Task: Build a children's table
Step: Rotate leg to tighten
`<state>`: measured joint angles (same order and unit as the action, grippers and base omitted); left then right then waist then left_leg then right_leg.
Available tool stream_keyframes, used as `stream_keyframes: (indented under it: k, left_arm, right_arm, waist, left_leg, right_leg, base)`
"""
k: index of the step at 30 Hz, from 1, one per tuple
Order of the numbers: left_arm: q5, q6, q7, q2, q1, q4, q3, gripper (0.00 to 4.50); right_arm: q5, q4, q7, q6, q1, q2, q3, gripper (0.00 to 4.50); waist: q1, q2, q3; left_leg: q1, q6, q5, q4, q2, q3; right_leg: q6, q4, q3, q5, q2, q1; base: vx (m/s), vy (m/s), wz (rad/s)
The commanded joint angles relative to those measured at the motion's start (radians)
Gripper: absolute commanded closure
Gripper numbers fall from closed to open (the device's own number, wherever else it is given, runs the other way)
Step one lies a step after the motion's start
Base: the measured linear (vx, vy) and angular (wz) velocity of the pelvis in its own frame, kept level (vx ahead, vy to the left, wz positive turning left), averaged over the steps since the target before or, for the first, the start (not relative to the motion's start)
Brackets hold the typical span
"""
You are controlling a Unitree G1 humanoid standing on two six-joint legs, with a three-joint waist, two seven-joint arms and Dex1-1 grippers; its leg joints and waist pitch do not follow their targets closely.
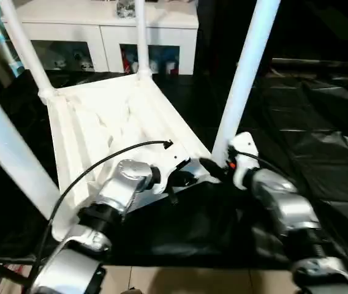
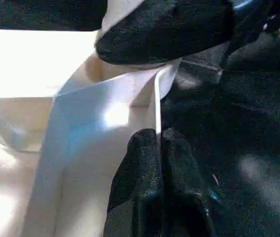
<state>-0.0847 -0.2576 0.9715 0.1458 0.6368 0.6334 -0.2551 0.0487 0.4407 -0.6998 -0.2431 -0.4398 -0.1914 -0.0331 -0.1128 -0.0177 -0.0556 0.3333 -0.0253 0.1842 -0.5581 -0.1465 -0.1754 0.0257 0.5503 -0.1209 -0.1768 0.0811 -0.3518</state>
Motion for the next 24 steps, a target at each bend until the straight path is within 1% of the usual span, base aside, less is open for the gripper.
stream_keyframes:
  k: [1,2,3,4,5,6,7,8,10,11,12,13,14,15,17,18,19,20,21,24]
  left_arm:
    - [0.052,0.041,0.108,-0.005,0.008,-0.097,-0.040,4.50]
    - [0.057,0.039,0.138,0.009,-0.002,-0.114,-0.045,4.50]
    - [0.063,0.044,0.164,0.020,-0.009,-0.127,-0.050,4.50]
    - [0.067,0.042,0.185,0.029,-0.015,-0.139,-0.055,4.50]
    - [0.072,0.039,0.207,0.039,-0.021,-0.151,-0.061,4.50]
    - [0.079,0.040,0.233,0.049,-0.027,-0.162,-0.067,4.50]
    - [0.086,0.038,0.260,0.059,-0.035,-0.176,-0.073,4.50]
    - [0.098,0.034,0.292,0.072,-0.045,-0.195,-0.079,4.50]
    - [0.102,0.032,0.300,0.075,-0.047,-0.200,-0.080,4.50]
    - [0.107,0.028,0.312,0.082,-0.051,-0.209,-0.082,4.50]
    - [0.110,0.027,0.319,0.088,-0.053,-0.215,-0.083,4.50]
    - [0.118,0.014,0.346,0.106,-0.059,-0.233,-0.086,4.50]
    - [0.118,0.014,0.346,0.106,-0.059,-0.233,-0.086,4.50]
    - [0.120,0.010,0.354,0.111,-0.061,-0.240,-0.086,4.50]
    - [0.121,0.005,0.362,0.119,-0.063,-0.246,-0.084,4.50]
    - [0.124,0.000,0.371,0.123,-0.065,-0.252,-0.084,4.50]
    - [0.125,-0.004,0.375,0.127,-0.067,-0.255,-0.084,4.50]
    - [0.125,-0.006,0.379,0.131,-0.068,-0.257,-0.085,4.50]
    - [0.125,-0.008,0.382,0.134,-0.069,-0.259,-0.086,4.50]
    - [0.127,-0.012,0.383,0.140,-0.071,-0.260,-0.088,4.50]
  right_arm:
    - [0.027,0.012,-0.160,-0.021,0.042,-0.002,-0.125,1.36]
    - [0.028,-0.001,-0.198,-0.017,0.049,-0.024,-0.132,1.36]
    - [0.019,-0.007,-0.219,-0.001,0.054,-0.041,-0.145,1.36]
    - [0.003,-0.005,-0.233,0.015,0.057,-0.056,-0.160,1.36]
    - [-0.012,-0.001,-0.252,0.027,0.060,-0.073,-0.175,1.36]
    - [-0.021,0.004,-0.267,0.038,0.062,-0.083,-0.182,1.36]
    - [-0.024,0.008,-0.273,0.042,0.062,-0.086,-0.182,1.36]
    - [-0.020,0.014,-0.276,0.043,0.058,-0.083,-0.172,1.36]
    - [-0.018,0.015,-0.275,0.042,0.057,-0.082,-0.169,1.36]
    - [-0.014,0.012,-0.282,0.043,0.056,-0.082,-0.169,1.36]
    - [-0.006,0.005,-0.294,0.044,0.057,-0.084,-0.170,1.36]
    - [0.022,-0.024,-0.335,0.039,0.064,-0.093,-0.178,1.36]
    - [0.022,-0.024,-0.335,0.039,0.064,-0.093,-0.178,1.36]
    - [0.032,-0.032,-0.349,0.038,0.066,-0.097,-0.182,1.36]
    - [0.051,-0.054,-0.384,0.034,0.076,-0.105,-0.191,1.36]
    - [0.058,-0.065,-0.403,0.035,0.082,-0.107,-0.193,1.50]
    - [0.065,-0.078,-0.425,0.030,0.089,-0.112,-0.197,1.60]
    - [0.069,-0.086,-0.439,0.025,0.094,-0.115,-0.200,1.70]
    - [0.072,-0.090,-0.448,0.025,0.097,-0.116,-0.200,1.70]
    - [0.078,-0.091,-0.455,0.019,0.099,-0.117,-0.199,1.81]
  waist:
    - [-0.008,0.006,0.055]
    - [-0.011,0.007,0.057]
    - [-0.022,0.010,0.063]
    - [-0.034,0.010,0.070]
    - [-0.036,0.011,0.070]
    - [-0.044,0.012,0.074]
    - [-0.049,0.013,0.076]
    - [-0.054,0.011,0.075]
    - [-0.057,0.007,0.075]
    - [-0.058,0.005,0.071]
    - [-0.057,0.004,0.070]
    - [-0.056,0.006,0.066]
    - [-0.058,0.005,0.066]
    - [-0.056,0.003,0.065]
    - [-0.056,0.004,0.064]
    - [-0.058,0.003,0.064]
    - [-0.060,0.005,0.064]
    - [-0.063,0.005,0.065]
    - [-0.064,0.004,0.066]
    - [-0.063,0.003,0.067]
  left_leg:
    - [-0.002,0.020,0.288,0.075,-0.105,0.038]
    - [0.002,0.028,0.263,0.071,-0.103,0.038]
    - [0.009,0.055,0.195,0.061,-0.100,0.033]
    - [0.016,0.081,0.113,0.051,-0.099,0.030]
    - [0.018,0.095,0.081,0.046,-0.096,0.028]
    - [0.024,0.118,0.036,0.038,-0.095,0.029]
    - [0.028,0.139,0.010,0.032,-0.093,0.028]
    - [0.030,0.148,0.016,0.030,-0.097,0.030]
    - [0.030,0.144,0.039,0.031,-0.100,0.031]
    - [0.026,0.120,0.081,0.034,-0.104,0.031]
    - [0.026,0.111,0.099,0.036,-0.106,0.032]
    - [0.025,0.093,0.137,0.040,-0.107,0.032]
    - [0.025,0.085,0.151,0.042,-0.109,0.034]
    - [0.024,0.074,0.168,0.044,-0.110,0.034]
    - [0.023,0.062,0.183,0.046,-0.109,0.034]
    - [0.019,0.057,0.192,0.046,-0.109,0.033]
    - [0.019,0.055,0.186,0.045,-0.109,0.032]
    - [0.020,0.055,0.177,0.044,-0.109,0.032]
    - [0.021,0.055,0.173,0.044,-0.110,0.033]
    - [0.023,0.052,0.172,0.044,-0.109,0.035]
  right_leg:
    - [0.193,-0.058,0.085,-0.259,0.123,0.019]
    - [0.199,-0.053,0.086,-0.239,0.125,0.023]
    - [0.209,-0.042,0.086,-0.177,0.125,0.029]
    - [0.222,-0.026,0.084,-0.080,0.121,0.028]
    - [0.228,-0.018,0.083,-0.028,0.116,0.026]
    - [0.237,-0.006,0.079,0.040,0.115,0.025]
    - [0.242,0.002,0.077,0.086,0.112,0.023]
    - [0.242,0.003,0.075,0.076,0.112,0.020]
    - [0.235,-0.001,0.072,0.021,0.112,0.020]
    - [0.224,-0.011,0.073,-0.068,0.109,0.014]
    - [0.222,-0.013,0.074,-0.094,0.108,0.013]
    - [0.213,-0.019,0.074,-0.151,0.108,0.014]
    - [0.208,-0.020,0.075,-0.173,0.110,0.015]
    - [0.199,-0.023,0.076,-0.200,0.109,0.012]
    - [0.192,-0.026,0.077,-0.223,0.109,0.011]
    - [0.189,-0.029,0.078,-0.237,0.109,0.009]
    - [0.187,-0.029,0.080,-0.236,0.110,0.009]
    - [0.188,-0.026,0.080,-0.226,0.110,0.009]
    - [0.189,-0.024,0.080,-0.218,0.110,0.009]
    - [0.195,-0.022,0.078,-0.202,0.111,0.010]
  base:
    - [0.055,-0.038,0.05]
    - [0.055,-0.052,0.05]
    - [0.055,-0.060,0.02]
    - [0.055,-0.060,0.02]
    - [0.042,-0.053,0.02]
    - [0.000,0.000,0.00]
    - [0.000,0.000,0.00]
    - [0.000,0.000,0.00]
    - [0.000,0.000,0.00]
    - [0.000,0.000,0.00]
    - [0.000,0.000,0.00]
    - [0.000,0.000,0.00]
    - [0.000,0.000,0.00]
    - [0.000,0.000,0.00]
    - [0.000,0.000,0.00]
    - [0.000,0.000,0.00]
    - [0.000,0.000,0.00]
    - [0.000,0.000,0.00]
    - [0.000,0.000,0.00]
    - [0.000,0.000,0.00]
